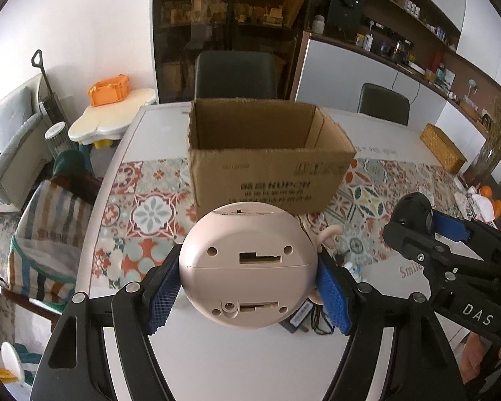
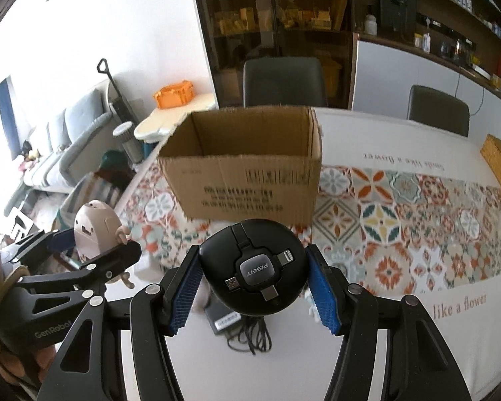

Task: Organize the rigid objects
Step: 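Carry the pink toy and black reel over the cardboard box with both grippers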

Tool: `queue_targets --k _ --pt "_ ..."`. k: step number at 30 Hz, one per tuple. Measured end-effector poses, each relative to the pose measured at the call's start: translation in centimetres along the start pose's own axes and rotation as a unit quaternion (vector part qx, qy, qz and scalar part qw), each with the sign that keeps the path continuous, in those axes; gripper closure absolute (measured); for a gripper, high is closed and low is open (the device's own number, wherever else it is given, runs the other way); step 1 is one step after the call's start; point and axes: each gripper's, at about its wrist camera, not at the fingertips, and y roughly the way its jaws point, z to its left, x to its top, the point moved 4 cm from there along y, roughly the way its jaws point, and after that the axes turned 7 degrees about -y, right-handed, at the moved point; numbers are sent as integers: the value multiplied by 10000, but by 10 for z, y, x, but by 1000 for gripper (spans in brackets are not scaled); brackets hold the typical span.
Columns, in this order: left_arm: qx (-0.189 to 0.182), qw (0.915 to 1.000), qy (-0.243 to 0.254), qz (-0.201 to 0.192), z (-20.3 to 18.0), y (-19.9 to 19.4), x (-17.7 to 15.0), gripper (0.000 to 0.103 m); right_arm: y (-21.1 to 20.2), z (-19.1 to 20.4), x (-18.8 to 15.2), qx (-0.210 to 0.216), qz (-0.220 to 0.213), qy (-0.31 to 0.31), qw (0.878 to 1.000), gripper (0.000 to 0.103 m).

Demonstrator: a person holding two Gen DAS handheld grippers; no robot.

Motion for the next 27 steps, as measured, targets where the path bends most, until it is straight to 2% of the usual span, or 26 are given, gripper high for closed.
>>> queue_targets --k 10,27 --pt "95 9997 66 -221 2 5 38 29 8 -5 31 76 -145 52 9999 42" --pt "78 9996 263 -104 -3 33 109 29 35 -23 99 92 -129 189 9997 42"
